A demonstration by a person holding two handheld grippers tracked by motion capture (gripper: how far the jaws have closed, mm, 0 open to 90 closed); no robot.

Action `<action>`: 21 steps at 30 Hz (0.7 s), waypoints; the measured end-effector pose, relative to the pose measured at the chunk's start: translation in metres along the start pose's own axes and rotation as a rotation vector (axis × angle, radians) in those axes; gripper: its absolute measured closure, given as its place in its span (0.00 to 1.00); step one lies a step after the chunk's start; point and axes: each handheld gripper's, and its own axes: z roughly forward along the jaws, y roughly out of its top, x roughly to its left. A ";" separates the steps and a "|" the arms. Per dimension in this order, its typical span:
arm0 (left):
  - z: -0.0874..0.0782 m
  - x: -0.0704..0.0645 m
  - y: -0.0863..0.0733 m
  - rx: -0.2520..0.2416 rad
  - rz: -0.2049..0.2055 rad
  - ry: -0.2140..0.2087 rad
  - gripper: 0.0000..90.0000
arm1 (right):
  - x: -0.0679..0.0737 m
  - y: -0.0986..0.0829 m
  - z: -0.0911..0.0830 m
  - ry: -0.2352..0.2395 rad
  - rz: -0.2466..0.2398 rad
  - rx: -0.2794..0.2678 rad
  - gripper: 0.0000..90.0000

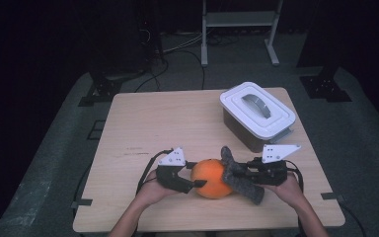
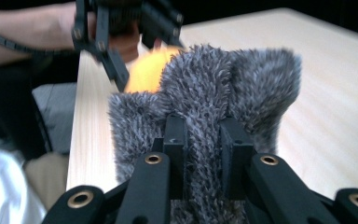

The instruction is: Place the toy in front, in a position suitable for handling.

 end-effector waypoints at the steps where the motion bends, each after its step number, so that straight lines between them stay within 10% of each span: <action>1: 0.000 -0.001 0.002 -0.003 -0.001 0.005 0.42 | 0.004 0.006 0.001 -0.004 -0.006 -0.032 0.83; 7: -0.002 -0.005 0.005 0.003 0.026 0.018 0.43 | 0.019 0.015 0.021 -0.027 -0.066 0.010 0.83; 21: -0.009 -0.005 0.009 -0.035 0.016 0.008 0.43 | 0.006 0.002 0.018 -0.017 0.001 0.022 0.83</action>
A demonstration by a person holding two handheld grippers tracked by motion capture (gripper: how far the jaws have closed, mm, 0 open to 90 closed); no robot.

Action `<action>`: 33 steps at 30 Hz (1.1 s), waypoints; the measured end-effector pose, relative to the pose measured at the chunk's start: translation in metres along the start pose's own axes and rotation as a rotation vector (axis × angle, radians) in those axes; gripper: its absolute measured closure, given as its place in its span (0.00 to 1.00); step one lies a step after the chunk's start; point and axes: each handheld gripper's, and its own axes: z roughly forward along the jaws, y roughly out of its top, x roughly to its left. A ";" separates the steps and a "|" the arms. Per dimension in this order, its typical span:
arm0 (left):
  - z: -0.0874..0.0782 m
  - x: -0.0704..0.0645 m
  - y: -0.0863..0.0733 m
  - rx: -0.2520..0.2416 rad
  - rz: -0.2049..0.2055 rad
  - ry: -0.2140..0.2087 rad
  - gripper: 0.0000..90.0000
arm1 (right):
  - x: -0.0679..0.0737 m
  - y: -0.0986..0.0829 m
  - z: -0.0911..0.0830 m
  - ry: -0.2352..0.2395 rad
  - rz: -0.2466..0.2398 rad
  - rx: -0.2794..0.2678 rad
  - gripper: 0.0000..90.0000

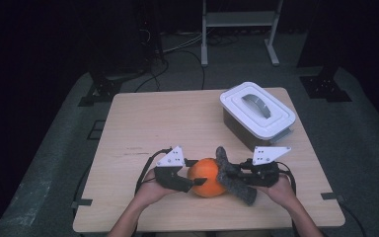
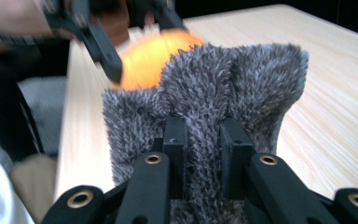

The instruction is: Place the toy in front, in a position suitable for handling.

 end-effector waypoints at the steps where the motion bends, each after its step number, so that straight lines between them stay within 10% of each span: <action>1: -0.001 0.000 0.001 -0.005 0.001 -0.004 0.43 | 0.001 0.002 -0.001 0.007 0.007 -0.028 0.83; 16: 0.009 0.004 -0.009 -0.011 -0.039 -0.039 0.20 | 0.002 -0.005 0.003 0.024 -0.014 0.011 0.83; 26: -0.001 0.004 -0.007 -0.089 -0.038 -0.167 0.45 | -0.006 -0.008 0.000 -0.029 0.000 0.022 0.83; 33: 0.010 0.000 -0.009 -0.018 0.015 -0.073 0.26 | -0.008 -0.010 0.002 -0.031 0.016 0.015 0.83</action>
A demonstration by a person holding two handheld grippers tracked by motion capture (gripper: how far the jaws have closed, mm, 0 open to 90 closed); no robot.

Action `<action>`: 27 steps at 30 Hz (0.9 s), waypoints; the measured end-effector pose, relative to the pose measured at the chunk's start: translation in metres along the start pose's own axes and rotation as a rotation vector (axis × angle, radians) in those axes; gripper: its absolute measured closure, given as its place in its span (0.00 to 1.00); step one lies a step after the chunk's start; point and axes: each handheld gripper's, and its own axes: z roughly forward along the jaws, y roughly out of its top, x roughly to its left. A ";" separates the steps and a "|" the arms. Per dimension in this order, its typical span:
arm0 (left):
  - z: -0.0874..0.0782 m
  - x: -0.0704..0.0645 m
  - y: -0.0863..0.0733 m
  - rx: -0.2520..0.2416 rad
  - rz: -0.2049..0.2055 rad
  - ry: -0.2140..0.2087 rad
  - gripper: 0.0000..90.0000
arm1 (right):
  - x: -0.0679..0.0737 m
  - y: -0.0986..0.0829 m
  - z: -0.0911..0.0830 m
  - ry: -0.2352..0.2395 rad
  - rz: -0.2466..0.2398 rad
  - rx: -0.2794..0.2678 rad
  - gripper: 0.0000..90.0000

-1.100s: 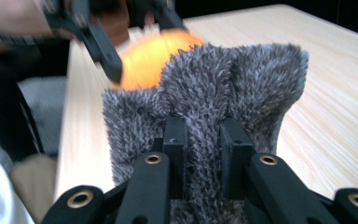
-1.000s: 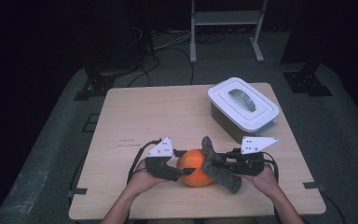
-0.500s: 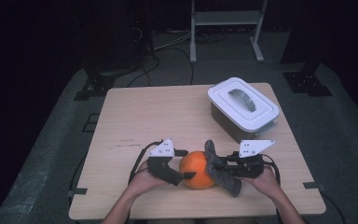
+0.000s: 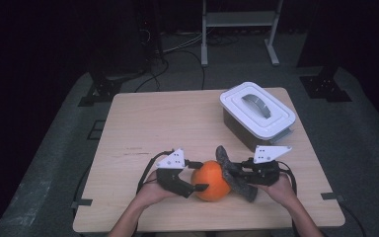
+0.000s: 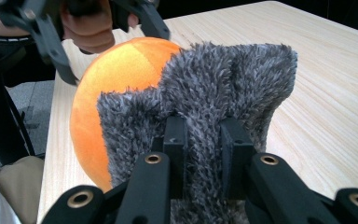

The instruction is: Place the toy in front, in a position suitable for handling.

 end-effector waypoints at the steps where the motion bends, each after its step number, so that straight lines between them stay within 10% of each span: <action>1: 0.002 0.003 -0.003 0.015 -0.025 0.005 0.21 | 0.000 0.000 0.000 0.001 0.000 0.000 0.83; 6: 0.007 0.007 -0.011 0.015 -0.068 -0.028 0.16 | -0.001 -0.001 -0.001 0.004 0.002 0.001 0.83; 13: -0.003 0.006 -0.004 0.010 -0.044 0.038 0.44 | 0.004 0.009 -0.010 -0.003 0.004 -0.065 0.84; 16: -0.004 0.005 -0.002 0.012 -0.034 0.056 0.44 | 0.012 0.020 -0.012 0.021 -0.015 -0.121 0.84; 27: -0.005 0.006 -0.001 -0.021 -0.045 0.045 0.30 | 0.008 0.007 -0.001 0.041 -0.018 -0.037 0.84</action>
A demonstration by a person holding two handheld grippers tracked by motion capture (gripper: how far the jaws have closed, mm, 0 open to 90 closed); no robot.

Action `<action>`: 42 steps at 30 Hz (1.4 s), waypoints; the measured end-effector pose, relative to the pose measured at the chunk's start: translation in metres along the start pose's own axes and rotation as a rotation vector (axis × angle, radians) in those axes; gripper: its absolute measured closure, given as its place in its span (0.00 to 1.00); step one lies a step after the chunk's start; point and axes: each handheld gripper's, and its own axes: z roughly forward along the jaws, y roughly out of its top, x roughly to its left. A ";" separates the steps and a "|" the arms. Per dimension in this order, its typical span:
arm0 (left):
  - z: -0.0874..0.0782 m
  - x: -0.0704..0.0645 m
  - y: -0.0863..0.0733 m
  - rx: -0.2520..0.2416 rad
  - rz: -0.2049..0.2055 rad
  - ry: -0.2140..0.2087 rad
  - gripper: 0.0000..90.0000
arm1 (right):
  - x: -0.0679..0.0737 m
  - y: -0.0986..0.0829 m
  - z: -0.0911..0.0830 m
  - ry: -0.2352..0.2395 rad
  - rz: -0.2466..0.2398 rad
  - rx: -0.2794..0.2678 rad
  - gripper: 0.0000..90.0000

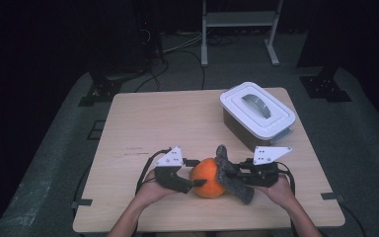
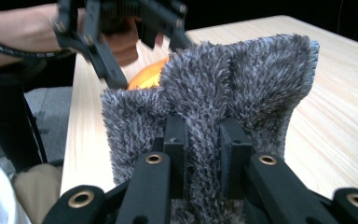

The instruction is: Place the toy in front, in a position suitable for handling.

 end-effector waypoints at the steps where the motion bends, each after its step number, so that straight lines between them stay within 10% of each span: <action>1: 0.002 0.001 0.000 0.016 -0.002 0.016 0.25 | 0.000 0.000 0.000 0.005 0.005 -0.001 0.84; 6: 0.010 0.004 -0.007 0.052 -0.032 -0.022 0.15 | 0.007 0.010 -0.001 -0.006 -0.026 -0.017 0.84; 13: 0.005 -0.004 0.000 0.050 0.028 -0.012 0.42 | 0.009 0.011 0.002 0.003 -0.025 -0.043 0.84; 20: 0.001 -0.005 0.005 0.061 0.052 0.015 0.44 | 0.005 0.009 -0.003 -0.042 -0.024 -0.017 0.84; 35: 0.002 -0.010 0.008 0.059 0.094 0.024 0.44 | 0.015 0.018 -0.002 -0.024 -0.036 -0.044 0.84; 42: 0.007 -0.011 0.004 0.038 0.094 0.027 0.29 | 0.019 0.016 0.008 0.007 -0.046 -0.039 0.84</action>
